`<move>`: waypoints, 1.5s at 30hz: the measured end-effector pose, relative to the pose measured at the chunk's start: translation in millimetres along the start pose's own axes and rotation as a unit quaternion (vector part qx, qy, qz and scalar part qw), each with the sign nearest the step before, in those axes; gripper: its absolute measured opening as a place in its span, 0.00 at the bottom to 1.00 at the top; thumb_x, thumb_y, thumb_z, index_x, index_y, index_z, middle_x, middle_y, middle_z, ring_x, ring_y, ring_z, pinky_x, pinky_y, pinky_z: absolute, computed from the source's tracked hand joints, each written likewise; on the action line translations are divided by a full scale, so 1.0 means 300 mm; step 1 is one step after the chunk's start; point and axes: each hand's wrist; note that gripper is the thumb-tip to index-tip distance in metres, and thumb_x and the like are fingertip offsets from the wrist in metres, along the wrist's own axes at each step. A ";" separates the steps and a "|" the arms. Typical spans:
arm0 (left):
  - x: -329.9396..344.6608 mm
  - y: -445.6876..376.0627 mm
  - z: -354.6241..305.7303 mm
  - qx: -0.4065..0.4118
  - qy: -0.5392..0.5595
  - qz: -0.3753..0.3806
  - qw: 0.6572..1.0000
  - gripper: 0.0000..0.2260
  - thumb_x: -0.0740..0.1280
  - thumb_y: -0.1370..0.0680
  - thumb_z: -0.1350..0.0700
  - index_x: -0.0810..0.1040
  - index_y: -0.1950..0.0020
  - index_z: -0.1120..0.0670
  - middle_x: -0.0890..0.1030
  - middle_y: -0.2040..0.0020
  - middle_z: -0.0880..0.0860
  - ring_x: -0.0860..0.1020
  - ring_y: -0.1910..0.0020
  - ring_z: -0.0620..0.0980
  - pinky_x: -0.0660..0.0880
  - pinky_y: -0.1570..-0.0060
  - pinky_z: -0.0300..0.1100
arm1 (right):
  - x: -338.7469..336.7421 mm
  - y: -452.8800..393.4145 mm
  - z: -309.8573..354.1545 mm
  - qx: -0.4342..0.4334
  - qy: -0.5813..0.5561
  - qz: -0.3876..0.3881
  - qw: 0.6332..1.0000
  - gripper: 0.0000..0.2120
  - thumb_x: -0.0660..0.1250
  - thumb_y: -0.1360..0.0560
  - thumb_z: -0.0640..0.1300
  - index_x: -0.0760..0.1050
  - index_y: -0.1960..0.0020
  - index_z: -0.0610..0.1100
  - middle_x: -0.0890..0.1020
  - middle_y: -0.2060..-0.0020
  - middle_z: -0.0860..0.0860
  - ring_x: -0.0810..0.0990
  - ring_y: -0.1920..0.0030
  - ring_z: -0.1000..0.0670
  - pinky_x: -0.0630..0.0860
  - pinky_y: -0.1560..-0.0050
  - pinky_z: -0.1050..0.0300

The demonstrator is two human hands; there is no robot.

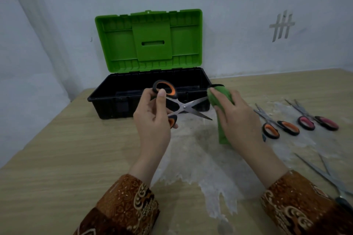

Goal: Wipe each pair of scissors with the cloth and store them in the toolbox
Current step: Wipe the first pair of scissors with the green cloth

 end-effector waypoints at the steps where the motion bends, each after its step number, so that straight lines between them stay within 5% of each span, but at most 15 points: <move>1: 0.000 0.000 0.004 -0.019 0.006 -0.007 1.000 0.11 0.58 0.17 0.54 0.73 0.52 0.60 0.72 0.73 0.57 0.74 0.76 0.62 0.74 0.79 0.41 | -0.007 -0.001 -0.011 0.015 0.001 -0.011 1.000 0.21 0.67 0.25 0.39 0.73 0.32 0.45 0.78 0.47 0.39 0.78 0.61 0.39 0.70 0.71 0.56; 5: -0.009 -0.009 0.023 -0.080 0.033 -0.053 0.995 0.11 0.58 0.17 0.53 0.72 0.55 0.58 0.72 0.71 0.58 0.75 0.75 0.63 0.71 0.79 0.36 | -0.041 -0.015 -0.007 0.007 -0.021 -0.084 0.996 0.20 0.68 0.25 0.39 0.75 0.34 0.44 0.79 0.49 0.42 0.71 0.65 0.51 0.65 0.68 0.62; 10: -0.002 -0.007 0.028 -0.122 0.067 -0.089 0.986 0.13 0.58 0.17 0.53 0.70 0.58 0.57 0.71 0.73 0.53 0.74 0.79 0.53 0.72 0.80 0.37 | 0.007 0.016 0.081 -0.153 -0.047 -0.026 0.987 0.20 0.67 0.27 0.43 0.76 0.35 0.46 0.80 0.45 0.41 0.80 0.60 0.47 0.80 0.66 0.57; 16: -0.002 -0.012 0.028 -0.139 0.092 -0.095 0.982 0.12 0.58 0.17 0.53 0.70 0.58 0.56 0.72 0.76 0.48 0.74 0.80 0.53 0.70 0.80 0.37 | 0.016 0.017 0.058 -0.071 -0.015 -0.003 0.997 0.20 0.68 0.25 0.43 0.74 0.34 0.49 0.78 0.51 0.45 0.78 0.63 0.45 0.75 0.74 0.54; 19: 0.003 -0.007 0.028 -0.140 0.092 -0.090 0.982 0.12 0.58 0.17 0.53 0.70 0.58 0.57 0.71 0.75 0.51 0.73 0.81 0.52 0.71 0.80 0.37 | 0.016 0.021 0.050 -0.049 -0.007 0.021 0.999 0.18 0.64 0.24 0.44 0.72 0.34 0.50 0.77 0.51 0.44 0.78 0.63 0.43 0.76 0.74 0.51; 25: 0.010 -0.006 0.021 -0.143 0.099 -0.094 0.980 0.11 0.58 0.17 0.52 0.72 0.55 0.57 0.71 0.71 0.58 0.74 0.79 0.54 0.71 0.79 0.36 | 0.010 0.016 0.063 -0.011 0.016 0.024 1.000 0.20 0.70 0.27 0.39 0.73 0.37 0.50 0.77 0.51 0.45 0.78 0.63 0.43 0.76 0.74 0.51; 29: 0.020 0.002 0.016 -0.127 0.099 -0.087 0.983 0.10 0.58 0.17 0.53 0.72 0.55 0.54 0.73 0.74 0.54 0.74 0.79 0.52 0.71 0.79 0.36 | 0.010 0.014 0.067 0.007 0.005 0.014 1.000 0.16 0.69 0.26 0.42 0.75 0.38 0.48 0.78 0.51 0.45 0.78 0.62 0.43 0.75 0.75 0.52; 35: -0.010 -0.022 0.026 -0.116 0.090 -0.128 0.981 0.11 0.57 0.17 0.51 0.71 0.55 0.54 0.72 0.73 0.51 0.74 0.78 0.51 0.72 0.78 0.37 | -0.011 0.007 0.009 0.073 -0.002 -0.004 0.997 0.16 0.67 0.25 0.42 0.75 0.37 0.46 0.76 0.55 0.44 0.75 0.65 0.42 0.64 0.71 0.58; 45: -0.001 -0.007 0.019 -0.040 0.040 -0.101 0.993 0.09 0.57 0.17 0.52 0.72 0.53 0.54 0.71 0.72 0.53 0.72 0.75 0.50 0.76 0.78 0.47 | -0.043 0.020 0.124 -0.043 -0.143 -0.005 0.989 0.16 0.61 0.22 0.49 0.74 0.35 0.49 0.75 0.53 0.51 0.72 0.66 0.54 0.65 0.69 0.71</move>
Point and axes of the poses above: each hand's wrist, its own y-axis away from the middle knuckle, its own x-axis out of the palm, z = x × y
